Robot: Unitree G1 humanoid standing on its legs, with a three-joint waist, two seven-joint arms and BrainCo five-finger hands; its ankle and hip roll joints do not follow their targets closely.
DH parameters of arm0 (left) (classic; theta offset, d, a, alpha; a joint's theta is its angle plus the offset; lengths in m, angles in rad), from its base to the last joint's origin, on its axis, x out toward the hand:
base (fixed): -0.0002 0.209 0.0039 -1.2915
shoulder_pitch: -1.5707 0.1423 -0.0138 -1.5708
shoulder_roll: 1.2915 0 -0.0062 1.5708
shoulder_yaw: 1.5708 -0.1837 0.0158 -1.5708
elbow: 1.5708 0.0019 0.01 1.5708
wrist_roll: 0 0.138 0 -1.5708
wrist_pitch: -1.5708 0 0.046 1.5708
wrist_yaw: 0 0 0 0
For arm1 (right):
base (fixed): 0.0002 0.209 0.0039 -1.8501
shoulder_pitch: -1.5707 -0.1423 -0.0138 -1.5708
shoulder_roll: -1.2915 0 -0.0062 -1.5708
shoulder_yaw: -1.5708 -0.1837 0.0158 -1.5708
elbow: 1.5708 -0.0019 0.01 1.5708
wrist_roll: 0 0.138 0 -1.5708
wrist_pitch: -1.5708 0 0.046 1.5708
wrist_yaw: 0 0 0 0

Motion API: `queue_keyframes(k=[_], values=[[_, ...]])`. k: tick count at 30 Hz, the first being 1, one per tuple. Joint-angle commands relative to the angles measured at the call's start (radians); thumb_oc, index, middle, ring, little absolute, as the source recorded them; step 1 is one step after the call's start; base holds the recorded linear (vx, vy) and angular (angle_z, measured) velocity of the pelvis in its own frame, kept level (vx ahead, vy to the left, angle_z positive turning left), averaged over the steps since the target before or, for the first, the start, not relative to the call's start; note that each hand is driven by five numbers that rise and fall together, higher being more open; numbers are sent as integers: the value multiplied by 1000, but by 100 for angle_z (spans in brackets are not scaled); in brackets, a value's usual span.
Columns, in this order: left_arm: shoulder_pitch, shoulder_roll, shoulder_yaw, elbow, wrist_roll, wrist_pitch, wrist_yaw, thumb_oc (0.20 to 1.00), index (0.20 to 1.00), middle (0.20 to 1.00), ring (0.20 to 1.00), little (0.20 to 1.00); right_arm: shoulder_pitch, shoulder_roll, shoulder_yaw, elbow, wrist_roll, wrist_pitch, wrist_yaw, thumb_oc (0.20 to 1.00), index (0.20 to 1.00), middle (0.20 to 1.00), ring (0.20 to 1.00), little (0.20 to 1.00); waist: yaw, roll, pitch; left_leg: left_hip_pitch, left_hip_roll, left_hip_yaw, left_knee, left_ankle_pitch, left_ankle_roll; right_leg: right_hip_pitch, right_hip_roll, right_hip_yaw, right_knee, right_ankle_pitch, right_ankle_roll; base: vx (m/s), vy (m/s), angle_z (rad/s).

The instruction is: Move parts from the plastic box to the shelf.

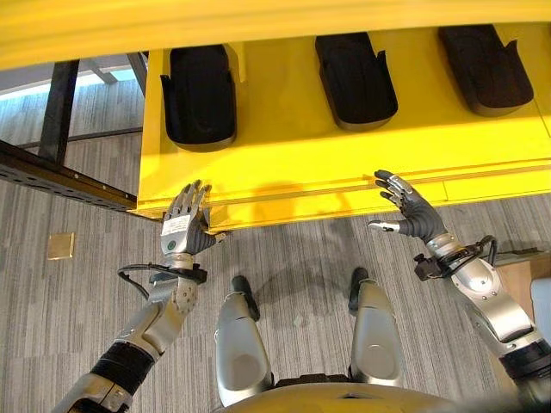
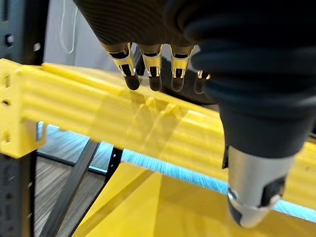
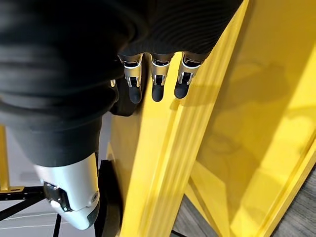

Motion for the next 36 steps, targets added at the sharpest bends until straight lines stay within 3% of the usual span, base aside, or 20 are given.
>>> queue_keyframes(k=[1,10,28,36], values=[[-14,45,26,-60,81,-42,28,1000,1000,1000,1000,1000,-33,19,-28,-32,-2,-62,-13,1000,1000,1000,1000,1000,5,-16,3,58,-44,59,51,-110,79,59,35,-23,13,-29,-15,0,0,0],[-98,27,-28,8,86,14,-25,1000,1000,1000,1000,1000,-52,28,-9,-4,-2,-61,2,1000,1000,1000,1000,1000,-5,-27,-11,61,-37,55,55,-109,77,61,44,-18,17,-27,-10,24,-8,-1],[-182,-36,-65,172,47,136,5,1000,1000,1000,1000,1000,-48,61,14,23,-23,-52,40,1000,1000,1000,1000,1000,-32,-38,-33,60,-26,62,80,-114,77,53,56,2,41,-32,-11,33,4,-2],[-205,-52,-54,215,42,155,34,1000,1000,1000,1000,1000,-45,67,12,26,-27,-39,56,1000,1000,1000,1000,1000,-40,-40,-40,58,-23,63,96,-121,80,51,59,10,54,-37,-13,35,11,-4]])
